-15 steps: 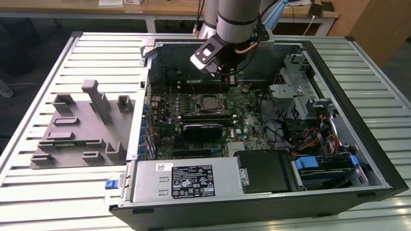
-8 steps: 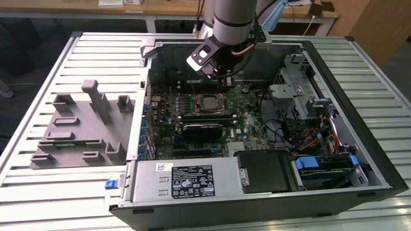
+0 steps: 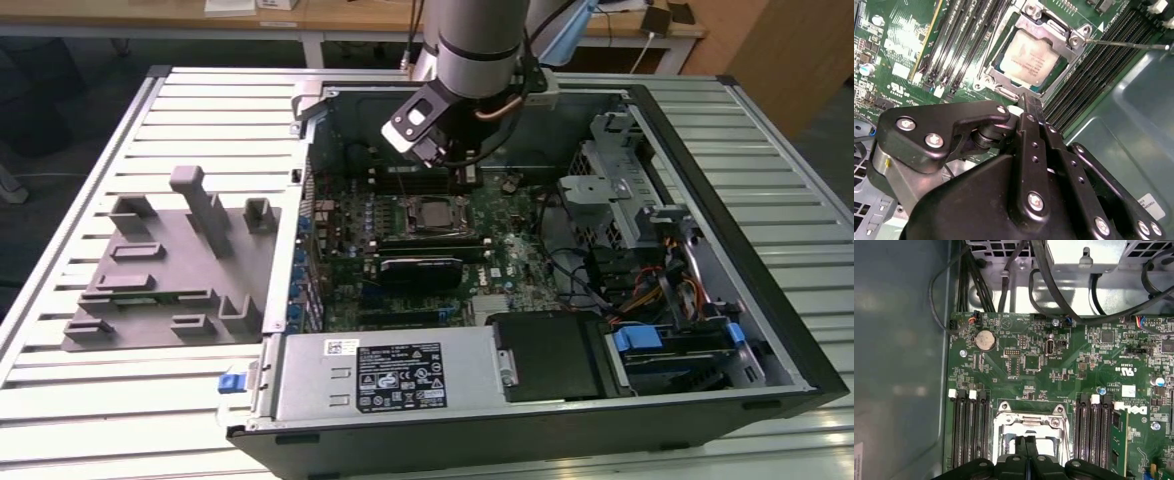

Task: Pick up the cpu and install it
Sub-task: 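Close the cpu cover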

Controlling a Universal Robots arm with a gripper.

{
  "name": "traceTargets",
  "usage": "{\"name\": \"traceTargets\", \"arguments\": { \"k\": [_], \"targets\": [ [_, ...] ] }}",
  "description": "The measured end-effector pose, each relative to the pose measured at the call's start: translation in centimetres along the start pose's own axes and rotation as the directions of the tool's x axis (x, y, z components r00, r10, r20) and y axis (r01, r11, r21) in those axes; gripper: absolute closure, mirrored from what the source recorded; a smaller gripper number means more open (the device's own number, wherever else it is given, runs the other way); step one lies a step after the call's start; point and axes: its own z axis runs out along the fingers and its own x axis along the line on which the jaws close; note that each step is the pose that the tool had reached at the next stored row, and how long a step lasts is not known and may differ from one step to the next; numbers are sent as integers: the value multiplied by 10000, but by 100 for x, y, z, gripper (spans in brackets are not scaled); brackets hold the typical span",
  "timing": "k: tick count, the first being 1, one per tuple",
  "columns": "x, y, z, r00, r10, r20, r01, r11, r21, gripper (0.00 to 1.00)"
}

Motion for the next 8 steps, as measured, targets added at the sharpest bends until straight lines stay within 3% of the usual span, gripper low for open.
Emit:
{"name": "traceTargets", "arguments": {
  "k": [8],
  "targets": [
    [-4, -76, 23, 10000, 0, 3, 0, 10000, 2, 89]
  ]
}}
